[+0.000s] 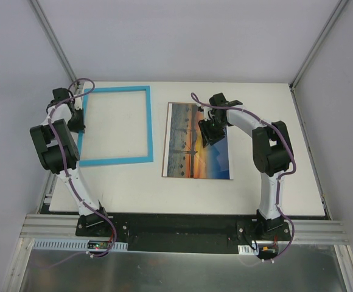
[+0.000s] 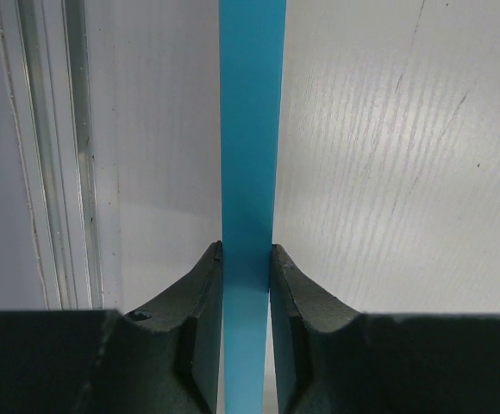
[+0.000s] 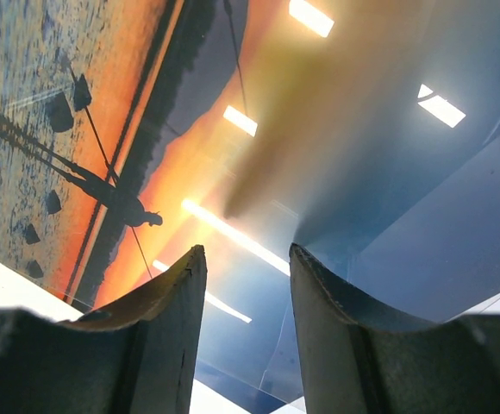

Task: Take the photo out of the frame
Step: Place the photo frame item at the center of the board.

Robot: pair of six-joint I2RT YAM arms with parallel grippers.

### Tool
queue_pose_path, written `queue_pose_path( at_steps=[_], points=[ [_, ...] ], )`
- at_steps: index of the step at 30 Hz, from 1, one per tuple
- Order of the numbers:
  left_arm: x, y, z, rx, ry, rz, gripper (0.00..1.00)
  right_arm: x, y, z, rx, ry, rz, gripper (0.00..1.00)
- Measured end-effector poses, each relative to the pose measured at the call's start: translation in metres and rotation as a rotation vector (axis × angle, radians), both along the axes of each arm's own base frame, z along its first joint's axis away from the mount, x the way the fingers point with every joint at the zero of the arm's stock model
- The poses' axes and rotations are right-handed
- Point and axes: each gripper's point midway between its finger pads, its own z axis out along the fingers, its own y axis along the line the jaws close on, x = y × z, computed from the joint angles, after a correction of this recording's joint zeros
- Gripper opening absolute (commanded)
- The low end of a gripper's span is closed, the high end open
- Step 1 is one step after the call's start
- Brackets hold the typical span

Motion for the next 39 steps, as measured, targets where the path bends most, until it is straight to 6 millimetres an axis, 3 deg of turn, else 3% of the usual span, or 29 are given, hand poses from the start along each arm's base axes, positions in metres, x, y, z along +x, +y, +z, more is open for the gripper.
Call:
queue_pose_path(
  at_steps=[11,17,21,23,25,29,31,33,39],
  points=[
    [0.010,0.010,0.000,0.096,0.003,0.010,0.58,-0.001,0.000,0.002,0.001,-0.003,0.000,0.45],
    [0.011,0.015,0.004,0.121,-0.001,0.021,0.66,-0.001,0.000,0.002,0.002,-0.004,0.000,0.46],
    [0.013,0.002,0.023,0.137,-0.048,-0.020,0.73,-0.001,0.000,0.003,0.002,-0.005,0.001,0.46],
    [0.012,-0.021,0.039,0.158,-0.085,-0.093,0.74,-0.001,-0.001,0.004,0.002,-0.006,0.003,0.46],
    [0.015,-0.058,0.058,0.182,-0.131,-0.203,0.75,-0.001,-0.001,0.006,0.003,-0.011,0.006,0.46],
    [0.019,-0.158,0.082,0.178,-0.230,-0.489,0.76,0.002,-0.005,0.017,0.016,-0.035,-0.001,0.46],
    [0.013,-0.203,0.081,0.156,-0.250,-0.630,0.76,0.006,-0.010,0.026,0.030,-0.052,-0.012,0.46],
    [0.002,-0.236,0.071,0.126,-0.242,-0.747,0.76,0.011,-0.017,0.038,0.048,-0.074,-0.031,0.46],
    [-0.045,-0.293,0.036,0.055,-0.174,-1.029,0.75,0.024,-0.048,0.075,0.104,-0.145,-0.111,0.46]
  ],
)
